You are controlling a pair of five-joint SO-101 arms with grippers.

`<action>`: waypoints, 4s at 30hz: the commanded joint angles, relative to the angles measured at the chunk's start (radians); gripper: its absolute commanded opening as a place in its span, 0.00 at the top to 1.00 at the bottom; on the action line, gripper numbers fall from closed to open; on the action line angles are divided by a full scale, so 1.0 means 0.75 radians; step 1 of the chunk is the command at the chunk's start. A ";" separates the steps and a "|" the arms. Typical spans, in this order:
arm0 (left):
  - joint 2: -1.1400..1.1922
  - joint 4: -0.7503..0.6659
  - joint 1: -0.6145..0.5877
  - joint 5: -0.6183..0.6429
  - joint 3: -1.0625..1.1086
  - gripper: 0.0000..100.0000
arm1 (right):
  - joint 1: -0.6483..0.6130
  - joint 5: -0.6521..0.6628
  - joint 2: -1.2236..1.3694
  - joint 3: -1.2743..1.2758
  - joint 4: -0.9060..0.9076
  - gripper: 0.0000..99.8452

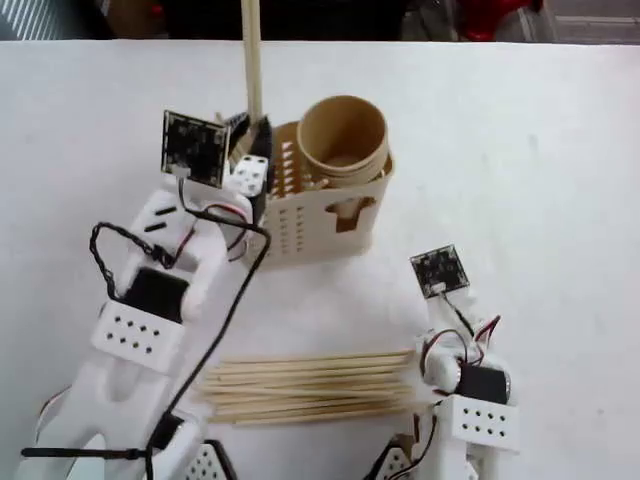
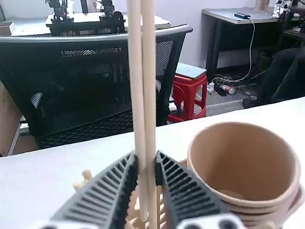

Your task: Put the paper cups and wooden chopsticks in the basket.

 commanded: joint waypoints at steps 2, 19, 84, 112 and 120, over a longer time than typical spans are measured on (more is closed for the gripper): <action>-0.021 -0.025 -0.011 0.010 -0.018 0.98 | -0.013 -0.004 -0.015 -0.008 -0.021 0.98; -0.030 -0.020 -0.011 0.010 -0.018 0.88 | -0.013 -0.004 -0.015 -0.008 -0.021 0.98; 0.936 0.671 -0.727 0.180 -0.385 0.88 | -0.457 0.158 0.003 -0.685 0.457 0.98; 0.940 0.501 -0.717 0.174 -0.315 0.88 | -1.122 0.550 1.116 -0.736 0.150 0.85; 0.936 0.505 -0.719 0.174 -0.313 0.88 | -0.989 0.550 1.126 -0.630 -0.007 0.85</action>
